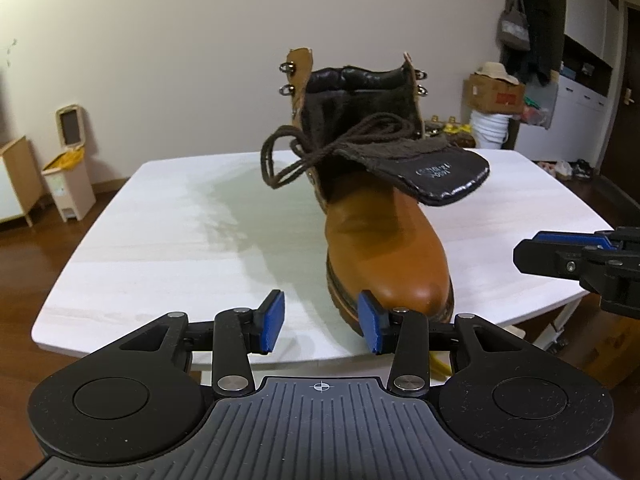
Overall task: Lace up shoes with both hands
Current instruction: 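Move both tools toward the tan boot and its dark brown lace, then grasp the dark brown lace with the right tool and lift it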
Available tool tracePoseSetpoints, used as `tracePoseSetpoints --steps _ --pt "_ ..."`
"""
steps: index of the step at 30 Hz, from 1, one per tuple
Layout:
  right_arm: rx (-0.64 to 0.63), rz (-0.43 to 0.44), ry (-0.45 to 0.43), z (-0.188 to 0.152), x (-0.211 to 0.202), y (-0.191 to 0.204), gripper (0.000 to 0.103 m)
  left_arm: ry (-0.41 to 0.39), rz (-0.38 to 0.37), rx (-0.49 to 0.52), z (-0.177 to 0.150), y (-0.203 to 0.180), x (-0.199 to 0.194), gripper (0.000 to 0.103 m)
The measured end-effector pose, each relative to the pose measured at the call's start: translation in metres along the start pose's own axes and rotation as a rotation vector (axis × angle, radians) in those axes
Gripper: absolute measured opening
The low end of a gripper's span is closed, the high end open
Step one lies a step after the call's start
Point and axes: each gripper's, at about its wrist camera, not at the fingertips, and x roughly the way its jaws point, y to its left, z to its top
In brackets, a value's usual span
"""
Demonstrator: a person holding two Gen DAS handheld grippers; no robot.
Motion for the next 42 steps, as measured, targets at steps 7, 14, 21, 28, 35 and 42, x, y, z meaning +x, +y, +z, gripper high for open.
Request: tracePoseSetpoints --steps 7,14,21,28,35,42 --pt "0.005 -0.005 0.002 0.002 0.003 -0.006 0.025 0.0 -0.01 0.014 0.005 -0.004 0.001 0.043" --pt "0.0 -0.018 -0.01 0.007 -0.004 -0.011 0.025 0.005 -0.012 0.025 0.007 -0.007 0.003 0.043" --pt "-0.019 -0.002 -0.015 0.017 -0.001 -0.018 0.025 0.02 -0.008 0.023 0.009 -0.006 0.01 0.043" --pt "-0.087 0.028 -0.025 0.036 0.007 -0.02 0.025 0.018 -0.007 0.031 0.018 0.001 0.014 0.043" --pt "-0.363 0.097 -0.045 0.077 0.018 -0.006 0.026 -0.017 0.007 0.037 0.033 0.015 0.014 0.043" --pt "-0.582 0.147 0.107 0.13 0.078 0.011 0.027 -0.03 0.008 -0.001 0.042 0.035 0.023 0.043"
